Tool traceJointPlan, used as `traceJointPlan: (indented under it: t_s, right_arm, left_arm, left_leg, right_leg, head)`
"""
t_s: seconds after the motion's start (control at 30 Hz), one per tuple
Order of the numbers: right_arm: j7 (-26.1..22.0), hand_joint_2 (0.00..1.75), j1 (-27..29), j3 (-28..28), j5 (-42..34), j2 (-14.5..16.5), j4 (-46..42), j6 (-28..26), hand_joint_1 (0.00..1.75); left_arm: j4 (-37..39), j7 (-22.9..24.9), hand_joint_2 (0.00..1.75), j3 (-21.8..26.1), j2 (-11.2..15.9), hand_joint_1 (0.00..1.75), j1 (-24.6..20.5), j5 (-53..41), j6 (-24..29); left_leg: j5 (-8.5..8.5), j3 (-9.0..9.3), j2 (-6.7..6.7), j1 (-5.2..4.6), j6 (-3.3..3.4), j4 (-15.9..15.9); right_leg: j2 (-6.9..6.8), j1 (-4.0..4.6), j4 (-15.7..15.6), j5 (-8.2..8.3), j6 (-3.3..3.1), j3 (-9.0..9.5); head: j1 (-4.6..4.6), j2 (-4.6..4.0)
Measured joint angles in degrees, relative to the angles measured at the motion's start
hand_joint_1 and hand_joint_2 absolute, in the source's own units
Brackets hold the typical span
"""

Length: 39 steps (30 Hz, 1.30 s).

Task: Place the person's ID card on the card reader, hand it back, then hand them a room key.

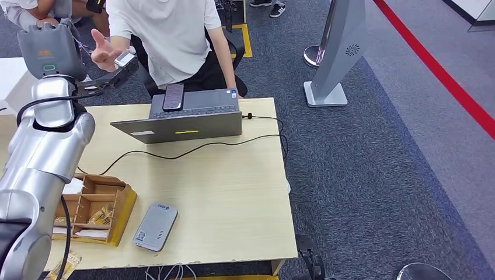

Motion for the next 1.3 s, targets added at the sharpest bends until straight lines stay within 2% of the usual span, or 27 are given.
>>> traceJointPlan:
  t_s: [0.13, 0.27, 0.63, 1.13, 1.2, 1.3]
  right_arm:
    - [0.2, 1.75, -0.3, 0.5, -0.5, 0.0, 0.3, -0.2, 0.00]
    - [0.2, 1.75, -0.5, 0.7, -0.5, -0.1, 0.5, -0.1, 0.00]
    - [2.0, 1.75, -1.4, 0.7, 0.8, -0.2, 0.9, 0.4, 0.00]
    - [2.1, 1.75, -2.3, 0.3, 1.9, -0.4, 2.0, 1.7, 0.00]
    - [2.3, 1.75, -2.4, 0.3, 2.3, -0.4, 2.0, 2.0, 0.00]
    - [2.3, 1.75, -2.5, 0.2, 2.8, -0.5, 2.0, 2.8, 0.00]
  left_arm:
    - [1.1, 0.0, 1.75, 0.0, 0.0, 1.75, 0.0, -0.1, -0.1]
    - [1.7, -0.1, 1.75, 0.1, 0.0, 0.00, 0.0, 0.0, -0.1]
    - [1.8, -0.6, 1.75, 1.2, -0.1, 0.00, 0.0, -0.1, 0.0]
    - [1.8, -1.3, 1.75, 3.0, 3.3, 0.00, 0.0, 0.0, 0.0]
    - [1.8, -1.8, 1.75, 3.1, 4.4, 0.00, 0.0, 0.0, 0.2]
    - [1.8, -2.7, 1.75, 3.4, 7.9, 0.00, 0.0, 0.2, 0.6]
  left_leg:
    - [0.00, 0.01, 0.10, 0.03, 0.00, 0.0]
    - [0.00, 0.01, 0.13, 0.05, -0.01, 0.0]
    - [0.05, -0.01, 0.18, 0.06, -0.07, 0.0]
    - [0.09, -0.04, 0.27, 0.09, -0.15, 0.0]
    - [0.09, -0.04, 0.35, 0.07, -0.15, 0.0]
    - [0.08, 0.02, 0.51, 0.07, -0.16, 0.0]
  right_leg:
    - [0.08, 0.03, 0.0, 0.01, -0.02, -0.01]
    - [0.10, 0.04, 0.0, 0.03, -0.05, -0.02]
    - [0.13, 0.06, 0.0, 0.07, -0.10, -0.03]
    - [0.21, 0.08, 0.1, 0.09, -0.14, -0.07]
    - [0.27, 0.08, 0.1, 0.11, -0.16, -0.08]
    - [0.43, 0.08, 0.2, 0.12, -0.19, -0.12]
  head:
    - [0.00, 0.00]
    - [0.00, 0.00]
    - [0.01, 0.00]
    - [-0.01, 0.00]
    - [0.01, 0.00]
    - [-0.02, 0.00]
